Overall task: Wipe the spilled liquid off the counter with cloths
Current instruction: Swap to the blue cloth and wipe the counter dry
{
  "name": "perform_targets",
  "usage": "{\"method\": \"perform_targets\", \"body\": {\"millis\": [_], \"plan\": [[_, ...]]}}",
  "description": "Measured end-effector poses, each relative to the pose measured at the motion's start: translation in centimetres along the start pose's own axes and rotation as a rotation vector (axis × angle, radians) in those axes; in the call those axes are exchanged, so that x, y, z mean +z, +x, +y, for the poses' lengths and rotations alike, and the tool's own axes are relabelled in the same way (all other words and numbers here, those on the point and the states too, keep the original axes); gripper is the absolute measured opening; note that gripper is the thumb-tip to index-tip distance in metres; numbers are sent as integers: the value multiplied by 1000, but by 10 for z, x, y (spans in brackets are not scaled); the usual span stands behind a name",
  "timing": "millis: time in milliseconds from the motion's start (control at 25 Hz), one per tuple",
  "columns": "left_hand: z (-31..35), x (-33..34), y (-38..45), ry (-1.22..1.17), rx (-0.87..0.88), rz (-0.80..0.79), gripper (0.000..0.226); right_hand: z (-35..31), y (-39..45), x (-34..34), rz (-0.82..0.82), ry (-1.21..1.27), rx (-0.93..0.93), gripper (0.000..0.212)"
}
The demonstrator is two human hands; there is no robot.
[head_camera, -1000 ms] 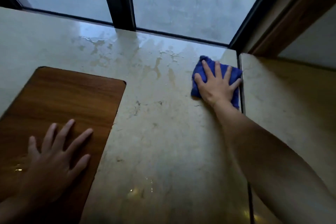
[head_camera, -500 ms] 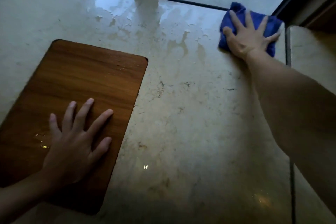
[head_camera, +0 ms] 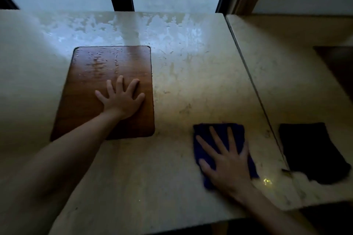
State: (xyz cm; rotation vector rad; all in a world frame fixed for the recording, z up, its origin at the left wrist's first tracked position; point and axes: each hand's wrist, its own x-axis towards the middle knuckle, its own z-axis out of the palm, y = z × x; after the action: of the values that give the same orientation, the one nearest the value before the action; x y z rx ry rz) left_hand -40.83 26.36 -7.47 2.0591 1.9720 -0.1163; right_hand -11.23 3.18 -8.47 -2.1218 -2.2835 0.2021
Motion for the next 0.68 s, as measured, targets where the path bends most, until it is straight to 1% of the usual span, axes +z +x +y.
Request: {"method": "perform_targets", "body": {"millis": [80,160,240,320,440,480,560,600,680], "plan": [[-6,-15,-1,10,19,-94,68,-25,-74,5,-5,-46,8,66],[-11,-26,2,60,74,-166,73,-43,-104,10,-69,-89,60,70],[-21,-34,8,177,158,-185,77,-56,-97,11,-101,-70,108,77],[-38,-34,14,227,247,-151,79,-67,-70,8,-106,-46,119,77],[-58,-18,16,115,340,-78,79,-72,12,9,-45,13,152,68],[-60,-13,15,104,368,-37,79,-67,51,8,-6,12,155,65],[-61,-4,9,158,396,43,78,-52,144,0,75,13,183,64],[-61,-1,5,181,394,71,78,-39,194,-7,89,21,207,63],[-61,0,7,203,376,102,80,-17,305,-19,19,53,264,62]]}}
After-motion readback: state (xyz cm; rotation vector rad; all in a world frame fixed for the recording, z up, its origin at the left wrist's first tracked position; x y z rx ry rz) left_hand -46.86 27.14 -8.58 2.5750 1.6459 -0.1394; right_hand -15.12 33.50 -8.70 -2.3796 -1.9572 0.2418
